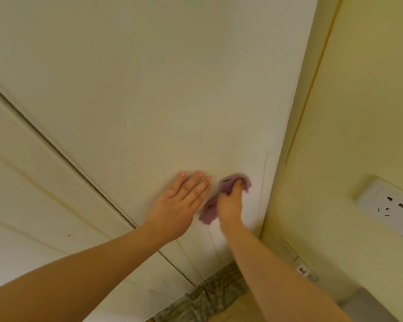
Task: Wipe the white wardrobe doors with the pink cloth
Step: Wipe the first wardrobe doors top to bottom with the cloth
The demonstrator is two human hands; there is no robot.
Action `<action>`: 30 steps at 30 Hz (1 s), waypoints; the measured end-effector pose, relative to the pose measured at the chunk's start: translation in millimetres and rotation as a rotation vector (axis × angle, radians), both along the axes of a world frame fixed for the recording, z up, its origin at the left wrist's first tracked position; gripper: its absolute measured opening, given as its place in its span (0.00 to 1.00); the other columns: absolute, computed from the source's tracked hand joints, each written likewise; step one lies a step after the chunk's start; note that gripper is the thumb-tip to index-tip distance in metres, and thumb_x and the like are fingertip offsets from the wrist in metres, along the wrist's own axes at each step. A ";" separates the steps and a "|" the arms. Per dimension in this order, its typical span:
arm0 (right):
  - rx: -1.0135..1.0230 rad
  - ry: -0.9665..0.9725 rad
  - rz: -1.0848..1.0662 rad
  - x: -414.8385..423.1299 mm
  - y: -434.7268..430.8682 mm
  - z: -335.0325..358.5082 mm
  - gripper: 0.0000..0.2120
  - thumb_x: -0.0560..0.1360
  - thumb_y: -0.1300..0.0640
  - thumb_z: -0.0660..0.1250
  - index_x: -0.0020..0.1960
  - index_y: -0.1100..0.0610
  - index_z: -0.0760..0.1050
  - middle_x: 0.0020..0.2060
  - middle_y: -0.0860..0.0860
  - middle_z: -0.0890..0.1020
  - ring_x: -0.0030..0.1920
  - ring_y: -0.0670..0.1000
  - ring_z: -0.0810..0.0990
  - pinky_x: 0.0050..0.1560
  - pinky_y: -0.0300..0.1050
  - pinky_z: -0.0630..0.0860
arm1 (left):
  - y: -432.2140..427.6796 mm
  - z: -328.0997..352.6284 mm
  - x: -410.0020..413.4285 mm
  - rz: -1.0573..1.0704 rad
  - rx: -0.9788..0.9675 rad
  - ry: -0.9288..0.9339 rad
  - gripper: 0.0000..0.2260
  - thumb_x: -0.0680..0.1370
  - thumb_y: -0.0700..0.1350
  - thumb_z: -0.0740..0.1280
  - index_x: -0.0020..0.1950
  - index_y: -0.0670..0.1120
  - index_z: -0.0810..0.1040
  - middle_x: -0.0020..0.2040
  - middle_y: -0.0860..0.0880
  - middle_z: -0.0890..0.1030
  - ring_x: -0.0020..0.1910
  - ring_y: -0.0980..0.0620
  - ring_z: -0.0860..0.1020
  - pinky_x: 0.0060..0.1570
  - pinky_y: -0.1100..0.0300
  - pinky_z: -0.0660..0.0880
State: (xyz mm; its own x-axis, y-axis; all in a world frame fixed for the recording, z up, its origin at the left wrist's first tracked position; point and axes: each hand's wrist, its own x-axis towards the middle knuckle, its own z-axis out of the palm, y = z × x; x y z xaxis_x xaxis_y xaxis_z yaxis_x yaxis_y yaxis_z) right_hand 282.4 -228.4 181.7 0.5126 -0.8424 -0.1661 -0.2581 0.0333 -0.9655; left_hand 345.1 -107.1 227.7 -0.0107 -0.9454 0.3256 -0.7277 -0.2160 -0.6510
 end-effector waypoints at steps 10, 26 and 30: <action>0.361 -0.246 -0.318 21.2 -65.1 16.6 0.29 0.77 0.67 0.54 0.75 0.49 0.53 0.58 0.49 0.67 0.58 0.50 0.69 0.60 0.38 0.64 | -44.9 5.7 -0.7 -0.034 -0.022 0.002 0.25 0.75 0.44 0.53 0.72 0.38 0.65 0.71 0.43 0.69 0.72 0.43 0.60 0.74 0.44 0.44; 0.254 -0.111 -0.295 -4.4 -91.2 1.1 0.18 0.78 0.61 0.55 0.67 0.62 0.63 0.63 0.60 0.72 0.58 0.58 0.72 0.57 0.53 0.68 | -58.8 3.6 8.9 -0.020 0.005 -0.039 0.26 0.79 0.38 0.37 0.72 0.38 0.62 0.72 0.44 0.68 0.73 0.43 0.59 0.74 0.43 0.39; 0.716 -0.245 -0.292 -9.3 -61.0 -25.2 0.24 0.79 0.63 0.53 0.74 0.53 0.57 0.64 0.58 0.72 0.59 0.57 0.72 0.60 0.51 0.69 | -56.8 7.1 8.7 -0.046 0.000 -0.070 0.26 0.80 0.38 0.37 0.72 0.37 0.64 0.72 0.43 0.67 0.73 0.42 0.58 0.74 0.44 0.39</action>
State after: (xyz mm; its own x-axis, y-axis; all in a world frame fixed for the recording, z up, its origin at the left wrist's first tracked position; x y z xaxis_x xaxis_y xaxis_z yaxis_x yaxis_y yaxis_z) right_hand 273.1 -289.4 156.5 0.3804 -0.6799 -0.6270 0.0724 0.6978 -0.7127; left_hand 353.8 -163.8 234.8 -0.0771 -0.9433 0.3227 -0.6899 -0.1832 -0.7004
